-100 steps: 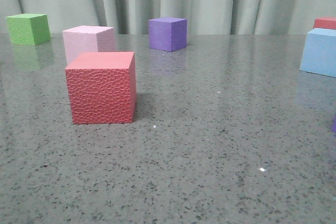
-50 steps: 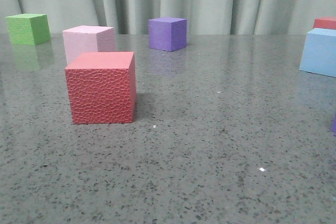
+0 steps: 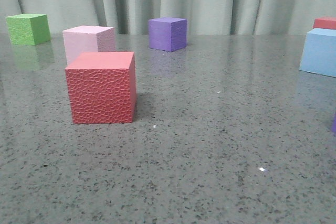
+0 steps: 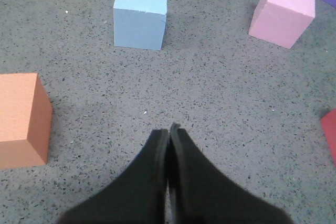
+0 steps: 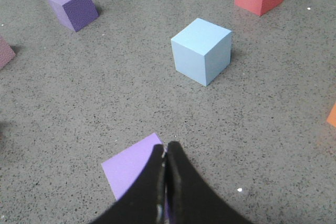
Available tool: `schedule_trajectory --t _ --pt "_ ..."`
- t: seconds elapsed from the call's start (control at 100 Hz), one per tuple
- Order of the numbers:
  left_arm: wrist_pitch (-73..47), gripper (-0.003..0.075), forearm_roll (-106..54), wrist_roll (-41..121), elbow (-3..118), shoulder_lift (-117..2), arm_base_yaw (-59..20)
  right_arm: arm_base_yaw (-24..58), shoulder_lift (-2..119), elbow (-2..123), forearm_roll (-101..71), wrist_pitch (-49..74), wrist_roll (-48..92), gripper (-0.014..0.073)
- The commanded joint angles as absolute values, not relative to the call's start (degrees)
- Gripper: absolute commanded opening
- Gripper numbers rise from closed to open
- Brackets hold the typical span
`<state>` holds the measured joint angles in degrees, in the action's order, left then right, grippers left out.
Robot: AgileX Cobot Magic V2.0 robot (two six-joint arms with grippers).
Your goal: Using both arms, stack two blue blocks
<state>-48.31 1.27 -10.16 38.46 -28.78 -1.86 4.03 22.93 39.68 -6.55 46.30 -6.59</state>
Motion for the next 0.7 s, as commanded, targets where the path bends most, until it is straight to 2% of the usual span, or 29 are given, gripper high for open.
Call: schedule_trajectory --t 0.0,0.33,0.42,0.47,0.54,0.58,0.69 --pt "-44.87 -0.0019 0.6 -10.14 40.42 -29.47 -1.89 3.79 23.98 41.67 -7.23 42.68 -6.24 -0.0069" --pt "-46.02 -0.0018 0.6 -10.14 40.42 -29.47 -1.89 3.79 23.98 41.67 -7.46 42.72 -6.24 -0.0065" --pt "-46.02 0.0002 0.6 -10.14 40.42 -29.47 -1.89 3.79 23.98 41.67 -7.46 42.75 -6.24 -0.0057" --pt "-46.02 0.0045 0.6 -10.14 40.42 -29.47 -1.89 3.79 23.98 41.67 -7.46 42.75 -6.24 -0.0027" --pt "-45.9 0.015 0.6 -10.14 40.42 -29.47 -1.89 3.79 23.98 41.67 -7.46 42.75 -6.24 0.0053" --pt "-45.9 0.0232 0.6 -10.14 40.42 -29.47 -1.89 3.79 23.98 41.67 -7.46 42.75 -6.24 0.0108" --pt "-45.9 0.0475 0.74 -10.04 40.42 -29.47 -1.89 3.79 23.98 41.67 -7.46 42.75 -6.24 0.0336"
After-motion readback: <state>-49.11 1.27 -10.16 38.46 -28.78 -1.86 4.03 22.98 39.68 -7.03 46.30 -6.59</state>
